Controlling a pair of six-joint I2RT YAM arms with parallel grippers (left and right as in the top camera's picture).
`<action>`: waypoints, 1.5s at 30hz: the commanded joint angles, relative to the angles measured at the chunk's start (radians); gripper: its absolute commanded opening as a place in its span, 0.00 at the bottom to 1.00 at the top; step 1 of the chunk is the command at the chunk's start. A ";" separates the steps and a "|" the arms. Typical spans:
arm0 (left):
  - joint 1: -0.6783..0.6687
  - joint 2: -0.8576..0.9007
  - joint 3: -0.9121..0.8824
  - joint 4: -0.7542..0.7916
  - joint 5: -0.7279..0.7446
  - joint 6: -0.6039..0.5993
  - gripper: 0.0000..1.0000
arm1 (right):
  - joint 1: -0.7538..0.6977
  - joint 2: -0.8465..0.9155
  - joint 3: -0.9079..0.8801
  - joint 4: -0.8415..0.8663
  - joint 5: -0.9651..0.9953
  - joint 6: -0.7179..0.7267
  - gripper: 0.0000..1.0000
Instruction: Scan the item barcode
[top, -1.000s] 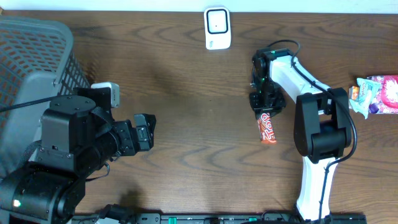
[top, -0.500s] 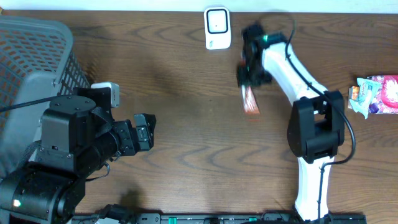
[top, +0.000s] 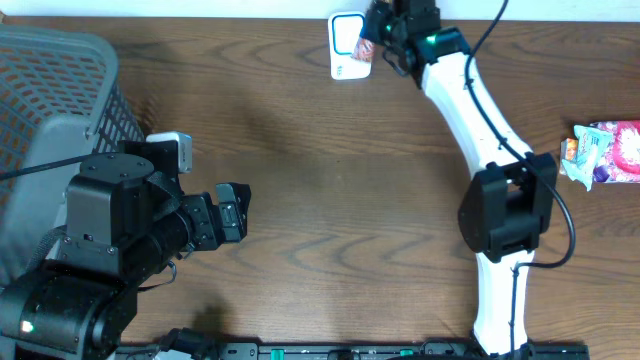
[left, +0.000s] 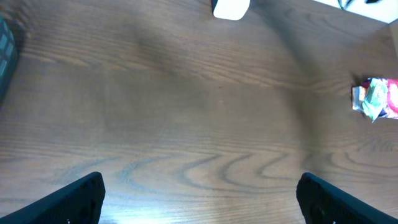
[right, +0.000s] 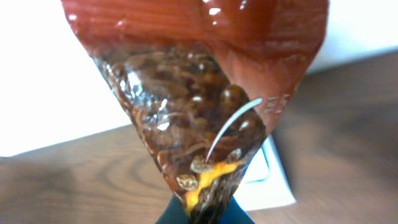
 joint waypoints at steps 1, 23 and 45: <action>-0.002 -0.003 0.003 0.000 -0.010 0.002 0.98 | 0.035 0.087 0.002 0.089 0.002 0.055 0.01; -0.002 -0.003 0.003 0.000 -0.010 0.002 0.98 | -0.188 -0.181 0.008 -0.315 0.237 -0.097 0.01; -0.002 -0.003 0.003 0.000 -0.010 0.002 0.98 | -0.576 -0.043 -0.010 -0.786 0.486 -0.349 0.01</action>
